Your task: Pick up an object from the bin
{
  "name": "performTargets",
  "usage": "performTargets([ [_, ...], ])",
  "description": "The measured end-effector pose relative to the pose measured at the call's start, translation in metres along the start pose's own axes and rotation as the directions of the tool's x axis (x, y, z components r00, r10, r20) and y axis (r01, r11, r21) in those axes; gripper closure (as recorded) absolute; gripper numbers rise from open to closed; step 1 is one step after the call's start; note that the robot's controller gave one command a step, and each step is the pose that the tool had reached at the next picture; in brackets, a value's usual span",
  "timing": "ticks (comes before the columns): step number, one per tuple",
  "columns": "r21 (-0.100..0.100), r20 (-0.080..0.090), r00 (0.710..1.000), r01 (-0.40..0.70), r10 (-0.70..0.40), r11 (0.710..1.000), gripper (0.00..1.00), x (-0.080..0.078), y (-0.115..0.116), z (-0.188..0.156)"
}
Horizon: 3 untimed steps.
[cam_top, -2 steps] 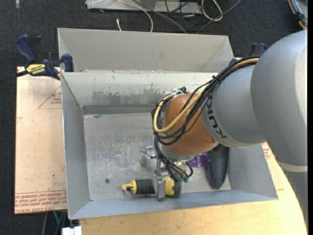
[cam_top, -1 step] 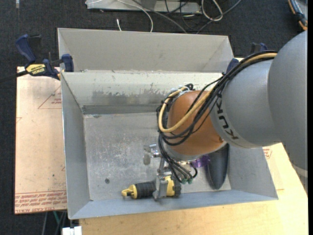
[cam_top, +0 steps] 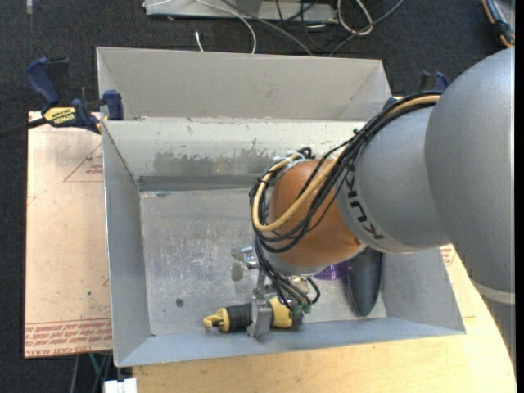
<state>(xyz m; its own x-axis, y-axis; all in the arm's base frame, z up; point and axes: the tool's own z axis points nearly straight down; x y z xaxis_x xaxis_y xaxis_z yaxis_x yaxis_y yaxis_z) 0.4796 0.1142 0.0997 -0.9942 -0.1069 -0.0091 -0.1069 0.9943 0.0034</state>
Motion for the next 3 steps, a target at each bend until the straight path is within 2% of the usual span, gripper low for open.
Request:
performTargets([
  [1,-0.002,0.015,0.997,-0.081,0.081,0.997,0.0,-0.0006,-0.0309,0.0282],
  [2,-0.003,0.004,0.998,0.065,-0.065,0.998,1.0,0.0038,-0.0286,0.0301],
  [3,-0.003,0.004,0.998,0.065,-0.065,0.998,1.0,0.0038,-0.0287,0.0301],
])
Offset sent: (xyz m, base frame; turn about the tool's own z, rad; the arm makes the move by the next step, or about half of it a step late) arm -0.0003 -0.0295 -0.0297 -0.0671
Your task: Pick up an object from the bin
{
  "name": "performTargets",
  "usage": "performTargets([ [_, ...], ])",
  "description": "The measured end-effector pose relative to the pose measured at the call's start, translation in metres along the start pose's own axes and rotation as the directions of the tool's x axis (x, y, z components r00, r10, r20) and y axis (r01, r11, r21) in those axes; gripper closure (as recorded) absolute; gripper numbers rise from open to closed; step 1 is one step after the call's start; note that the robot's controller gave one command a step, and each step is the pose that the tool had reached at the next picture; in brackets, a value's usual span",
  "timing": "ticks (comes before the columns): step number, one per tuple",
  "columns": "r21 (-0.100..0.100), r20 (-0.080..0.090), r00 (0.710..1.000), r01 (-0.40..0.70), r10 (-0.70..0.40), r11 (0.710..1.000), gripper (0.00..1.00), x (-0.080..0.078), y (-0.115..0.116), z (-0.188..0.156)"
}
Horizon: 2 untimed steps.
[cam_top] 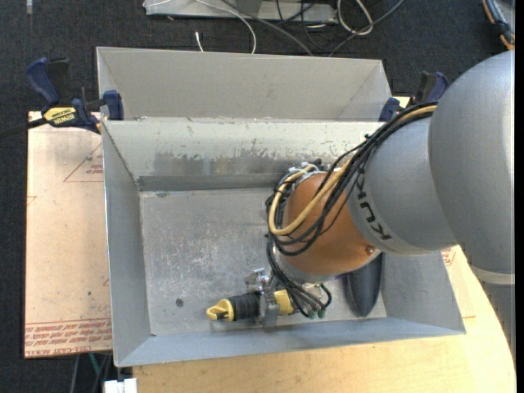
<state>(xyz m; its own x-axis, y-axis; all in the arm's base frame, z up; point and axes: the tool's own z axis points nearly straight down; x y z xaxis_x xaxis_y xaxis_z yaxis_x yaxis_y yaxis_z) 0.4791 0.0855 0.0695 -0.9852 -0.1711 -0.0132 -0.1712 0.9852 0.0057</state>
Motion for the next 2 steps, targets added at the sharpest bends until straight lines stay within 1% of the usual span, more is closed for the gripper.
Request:
performTargets([
  [1,0.0,-0.002,1.0,-0.001,0.001,1.0,1.0,0.001,0.0,-0.01],
  [2,-0.001,-0.003,1.0,-0.002,0.002,1.0,1.0,0.0,0.001,-0.04],
])
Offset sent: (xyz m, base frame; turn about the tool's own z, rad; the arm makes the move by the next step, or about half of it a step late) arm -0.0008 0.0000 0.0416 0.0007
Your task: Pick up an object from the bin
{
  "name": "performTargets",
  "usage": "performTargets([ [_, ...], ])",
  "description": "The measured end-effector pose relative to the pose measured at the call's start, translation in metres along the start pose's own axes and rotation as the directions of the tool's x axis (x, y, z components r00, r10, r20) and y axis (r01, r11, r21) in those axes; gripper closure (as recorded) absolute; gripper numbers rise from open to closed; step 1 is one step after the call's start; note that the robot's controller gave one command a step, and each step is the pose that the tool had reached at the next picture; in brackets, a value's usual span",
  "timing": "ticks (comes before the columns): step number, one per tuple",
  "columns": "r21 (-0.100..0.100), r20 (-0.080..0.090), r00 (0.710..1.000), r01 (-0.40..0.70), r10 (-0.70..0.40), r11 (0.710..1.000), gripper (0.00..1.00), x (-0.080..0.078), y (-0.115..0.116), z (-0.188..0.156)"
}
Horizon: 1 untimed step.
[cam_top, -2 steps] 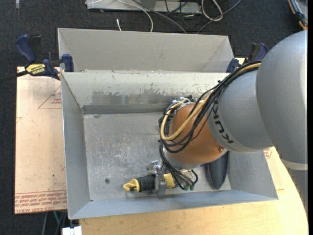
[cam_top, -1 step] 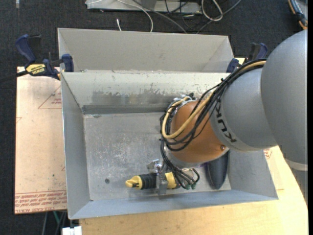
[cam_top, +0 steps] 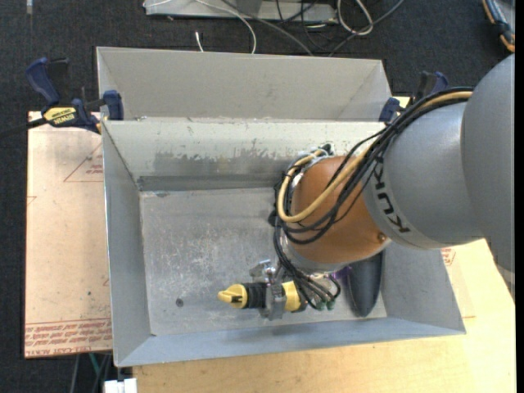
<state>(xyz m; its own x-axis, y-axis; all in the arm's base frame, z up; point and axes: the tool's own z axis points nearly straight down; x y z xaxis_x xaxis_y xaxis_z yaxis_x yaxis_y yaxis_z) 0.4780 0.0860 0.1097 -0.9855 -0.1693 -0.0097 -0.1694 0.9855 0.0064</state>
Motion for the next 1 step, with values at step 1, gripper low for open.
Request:
performTargets([
  [1,0.0,0.003,1.0,0.0,0.0,1.0,1.0,-0.0009,0.0002,-0.0125],
])
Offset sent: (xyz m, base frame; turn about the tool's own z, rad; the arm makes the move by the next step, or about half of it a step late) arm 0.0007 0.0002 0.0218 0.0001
